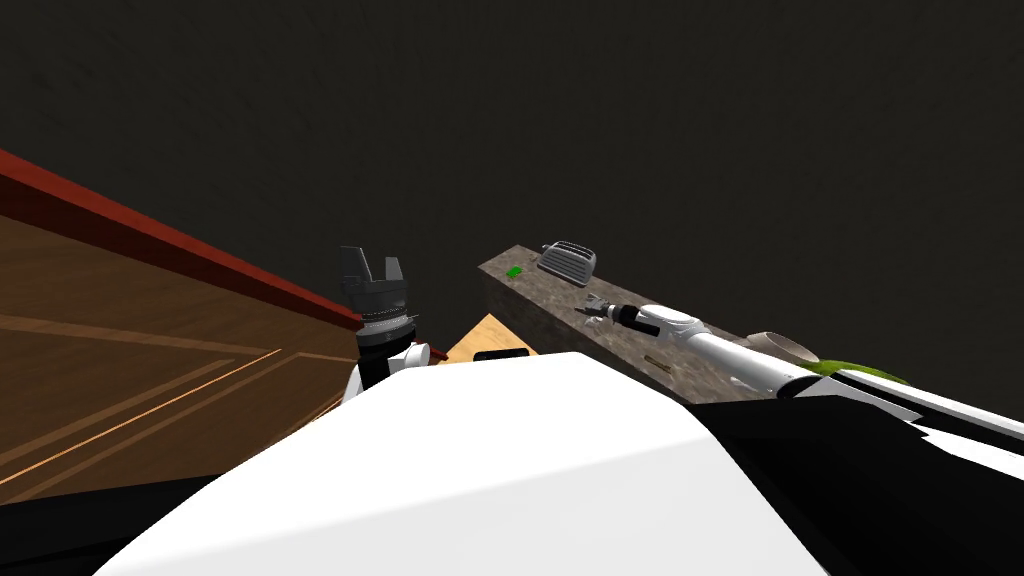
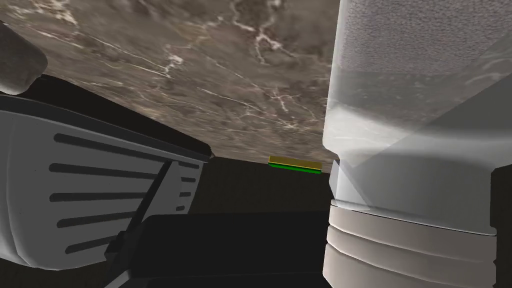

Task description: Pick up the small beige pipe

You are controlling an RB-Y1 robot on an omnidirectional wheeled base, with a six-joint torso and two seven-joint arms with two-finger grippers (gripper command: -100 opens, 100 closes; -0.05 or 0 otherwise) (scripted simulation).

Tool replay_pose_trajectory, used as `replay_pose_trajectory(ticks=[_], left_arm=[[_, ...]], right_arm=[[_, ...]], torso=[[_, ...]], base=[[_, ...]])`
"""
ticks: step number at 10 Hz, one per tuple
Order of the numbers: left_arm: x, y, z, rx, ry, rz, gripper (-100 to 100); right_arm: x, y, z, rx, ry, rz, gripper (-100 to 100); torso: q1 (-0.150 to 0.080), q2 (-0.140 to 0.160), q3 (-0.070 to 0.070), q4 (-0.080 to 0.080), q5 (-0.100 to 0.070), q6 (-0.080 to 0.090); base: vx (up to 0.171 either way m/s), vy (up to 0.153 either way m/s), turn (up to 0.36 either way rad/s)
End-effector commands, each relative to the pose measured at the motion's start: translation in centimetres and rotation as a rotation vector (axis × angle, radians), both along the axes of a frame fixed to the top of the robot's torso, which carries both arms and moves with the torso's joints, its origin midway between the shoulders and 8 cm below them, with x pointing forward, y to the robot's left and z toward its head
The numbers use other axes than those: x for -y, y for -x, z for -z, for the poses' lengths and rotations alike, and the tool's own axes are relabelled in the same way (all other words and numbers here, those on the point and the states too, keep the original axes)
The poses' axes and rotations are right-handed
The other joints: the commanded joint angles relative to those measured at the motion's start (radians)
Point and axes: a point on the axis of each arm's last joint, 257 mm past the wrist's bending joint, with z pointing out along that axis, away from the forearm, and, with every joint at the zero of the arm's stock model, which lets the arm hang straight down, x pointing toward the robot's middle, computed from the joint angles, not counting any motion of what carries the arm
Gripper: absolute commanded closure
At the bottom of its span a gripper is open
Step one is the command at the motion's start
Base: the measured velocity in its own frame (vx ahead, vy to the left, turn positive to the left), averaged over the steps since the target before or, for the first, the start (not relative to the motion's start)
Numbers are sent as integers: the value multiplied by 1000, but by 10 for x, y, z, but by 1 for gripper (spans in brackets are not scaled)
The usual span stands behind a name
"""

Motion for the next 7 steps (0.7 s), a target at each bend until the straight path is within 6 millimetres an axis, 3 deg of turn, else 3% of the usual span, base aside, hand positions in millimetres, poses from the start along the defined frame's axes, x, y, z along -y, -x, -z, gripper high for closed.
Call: replay_pose_trajectory(ticks=[1, 3, 5, 6, 7], left_arm=[[0, 0, 0, 0, 0, 0, 0], [0, 0, 0, 0, 0, 0, 0], [0, 0, 0, 0, 0, 0, 0], [0, 0, 0, 0, 0, 0, 0], [0, 0, 0, 0, 0, 0, 0]], right_arm=[[36, 14, 4, -51, 73, 27, -100], [43, 15, 5, -54, 80, 38, -100], [95, 48, 13, -147, 183, 81, -100], [90, 46, 11, -144, 181, 68, -100], [102, 49, 11, -149, 194, 90, -100]], torso=[[0, 0, 0, 0, 0, 0], [0, 0, 0, 0, 0, 0], [0, 1, 1, 0, 0, 0], [1, -1, -1, 0, 0, -1], [0, -1, -1, 0, 0, 0]], base=[[58, 26, 178], [37, 14, 39], [65, 24, 219], [85, 10, 112], [37, -1, -20]])
